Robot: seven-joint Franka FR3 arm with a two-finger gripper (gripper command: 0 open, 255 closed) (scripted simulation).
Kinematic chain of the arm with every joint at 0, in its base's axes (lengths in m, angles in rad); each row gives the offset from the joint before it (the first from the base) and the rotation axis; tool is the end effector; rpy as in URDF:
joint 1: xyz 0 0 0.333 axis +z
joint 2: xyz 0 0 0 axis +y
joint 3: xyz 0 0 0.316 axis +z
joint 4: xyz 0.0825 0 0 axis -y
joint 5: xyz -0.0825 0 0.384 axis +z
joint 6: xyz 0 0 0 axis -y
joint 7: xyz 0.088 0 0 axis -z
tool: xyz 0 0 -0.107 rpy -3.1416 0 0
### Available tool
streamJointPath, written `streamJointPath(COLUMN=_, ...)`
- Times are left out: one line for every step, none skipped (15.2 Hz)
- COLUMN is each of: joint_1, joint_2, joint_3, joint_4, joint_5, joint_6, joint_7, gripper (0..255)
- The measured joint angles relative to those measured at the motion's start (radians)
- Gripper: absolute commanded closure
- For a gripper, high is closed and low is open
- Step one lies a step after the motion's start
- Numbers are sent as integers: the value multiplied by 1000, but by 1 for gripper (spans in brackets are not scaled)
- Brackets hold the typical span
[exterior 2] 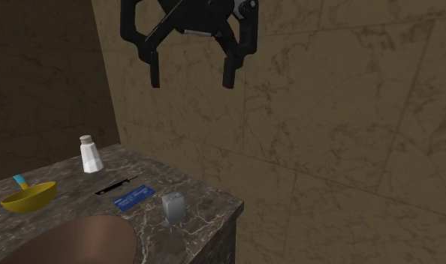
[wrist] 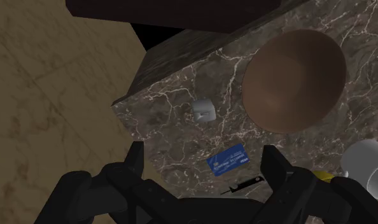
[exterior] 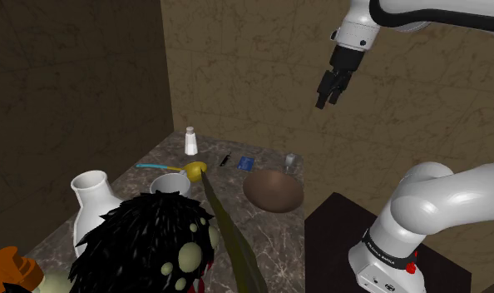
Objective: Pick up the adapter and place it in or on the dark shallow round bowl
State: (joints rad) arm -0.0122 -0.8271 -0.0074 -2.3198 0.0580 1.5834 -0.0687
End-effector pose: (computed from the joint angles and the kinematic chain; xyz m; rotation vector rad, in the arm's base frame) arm 0.2970 -0.0005 0.6215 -3.0777 -0.0818 -0.1438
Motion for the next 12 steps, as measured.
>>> streamJointPath(joint_1=0, joint_2=0, joint_3=0, joint_4=0, joint_5=0, joint_6=0, joint_7=0, gripper=0)
streamJointPath(joint_1=1, joint_2=2, joint_3=5, joint_4=-11, joint_5=1, joint_6=10, joint_7=4, gripper=0)
streamJointPath(joint_1=1, joint_2=10, joint_3=10, joint_4=-32, joint_5=2, joint_6=34, joint_7=7, gripper=0)
streamJointPath(joint_1=1, joint_2=20, joint_3=14, joint_4=-56, joint_5=1, joint_6=60, joint_7=8, gripper=0)
streamJointPath(joint_1=3, joint_2=23, joint_3=23, joint_4=-77, joint_5=4, joint_6=79, joint_7=16, gripper=0)
streamJointPath(joint_1=5, joint_2=34, joint_3=33, joint_4=-101, joint_5=7, joint_6=108, joint_7=24, gripper=0)
streamJointPath(joint_1=6, joint_2=39, joint_3=39, joint_4=-133, joint_5=7, joint_6=139, joint_7=27, gripper=0)
streamJointPath(joint_1=6, joint_2=52, joint_3=43, joint_4=-155, joint_5=6, joint_6=167, joint_7=29, gripper=0)
streamJointPath(joint_1=8, joint_2=76, joint_3=52, joint_4=-167, joint_5=8, joint_6=197, joint_7=36, gripper=0)
streamJointPath(joint_1=9, joint_2=90, joint_3=60, joint_4=-189, joint_5=10, joint_6=226, joint_7=42, gripper=0)
streamJointPath(joint_1=13, joint_2=100, joint_3=73, joint_4=-220, joint_5=15, joint_6=260, joint_7=53, gripper=0)
streamJointPath(joint_1=15, joint_2=116, joint_3=81, joint_4=-237, joint_5=16, joint_6=286, joint_7=59, gripper=0)
